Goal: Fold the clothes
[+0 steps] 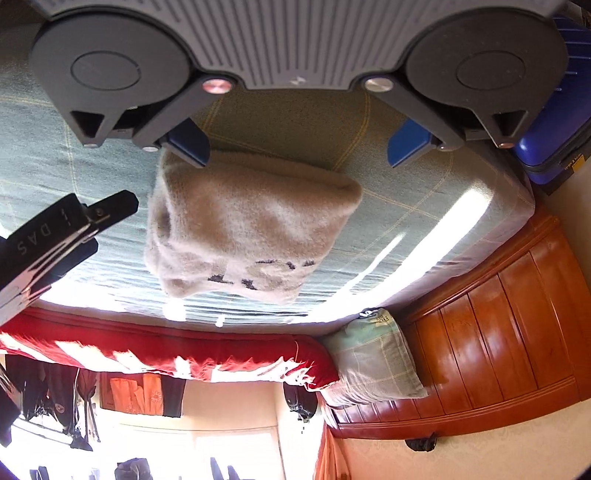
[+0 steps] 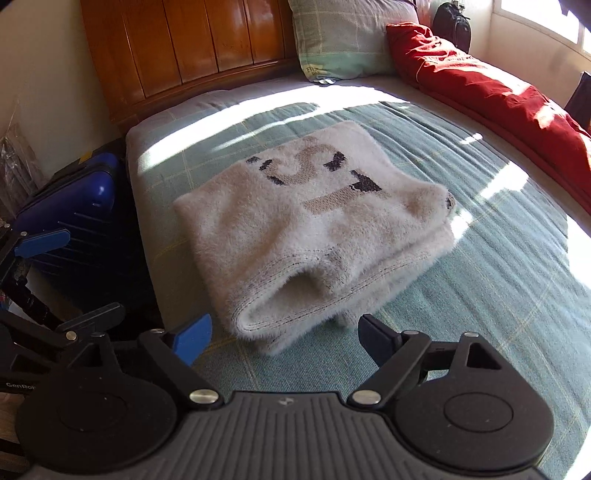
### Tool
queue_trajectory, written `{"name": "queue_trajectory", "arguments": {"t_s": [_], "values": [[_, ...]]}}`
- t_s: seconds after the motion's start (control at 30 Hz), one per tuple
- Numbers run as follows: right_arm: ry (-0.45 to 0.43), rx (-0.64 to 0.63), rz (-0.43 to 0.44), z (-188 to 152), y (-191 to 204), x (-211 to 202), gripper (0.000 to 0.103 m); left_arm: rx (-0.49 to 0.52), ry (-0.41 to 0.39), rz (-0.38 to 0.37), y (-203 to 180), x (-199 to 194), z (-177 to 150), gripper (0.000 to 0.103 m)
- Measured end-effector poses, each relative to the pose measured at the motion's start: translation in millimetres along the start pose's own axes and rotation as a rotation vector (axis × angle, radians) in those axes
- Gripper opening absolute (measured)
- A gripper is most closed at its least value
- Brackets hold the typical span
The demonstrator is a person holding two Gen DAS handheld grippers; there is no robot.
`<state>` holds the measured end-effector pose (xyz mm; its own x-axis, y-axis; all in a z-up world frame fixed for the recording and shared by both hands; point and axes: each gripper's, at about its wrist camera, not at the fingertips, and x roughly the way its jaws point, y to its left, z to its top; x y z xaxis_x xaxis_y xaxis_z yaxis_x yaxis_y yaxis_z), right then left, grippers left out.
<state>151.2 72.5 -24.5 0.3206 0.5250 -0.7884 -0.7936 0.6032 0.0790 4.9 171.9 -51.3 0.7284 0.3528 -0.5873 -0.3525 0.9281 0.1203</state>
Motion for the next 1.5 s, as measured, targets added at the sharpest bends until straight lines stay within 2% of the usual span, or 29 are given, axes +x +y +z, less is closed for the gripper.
{"name": "queue_trajectory", "arguments": {"t_s": [0.1,0.37,0.5,0.63,0.83,0.97,1.07,1.23,1.5], "values": [[-0.014,0.036,-0.046,-13.7,-1.7,-14.8,0.095,-0.033,0.030,0.000,-3.2,-5.8,4.7,0.102],[-0.058,0.138,-0.071,-38.1,2.2,-52.1,0.103,-0.031,0.035,-0.028,-20.1,-37.3,12.2,0.102],[-0.072,0.135,-0.106,-46.5,10.2,-69.9,0.103,-0.058,0.045,-0.076,-25.4,-54.7,14.5,0.102],[-0.076,0.129,-0.154,-53.9,16.0,-88.2,0.103,-0.079,0.062,-0.083,-28.3,-70.6,16.8,0.102],[-0.118,0.139,-0.175,-65.3,21.5,-117.3,0.103,-0.120,0.057,-0.106,-27.6,-94.5,23.2,0.102],[-0.128,0.154,-0.171,-72.0,25.3,-132.2,0.103,-0.161,0.072,-0.102,-23.9,-106.0,26.9,0.102],[-0.124,0.165,-0.170,-74.7,28.1,-139.5,0.103,-0.178,0.138,-0.091,-22.1,-106.3,30.4,0.102],[-0.111,0.182,-0.176,-77.6,35.3,-147.7,0.103,-0.154,0.175,-0.054,-25.0,-111.7,29.6,0.102],[-0.046,0.277,-0.134,-82.1,41.3,-143.2,0.103,-0.149,0.245,-0.025,-20.7,-107.9,28.1,0.102]]}}
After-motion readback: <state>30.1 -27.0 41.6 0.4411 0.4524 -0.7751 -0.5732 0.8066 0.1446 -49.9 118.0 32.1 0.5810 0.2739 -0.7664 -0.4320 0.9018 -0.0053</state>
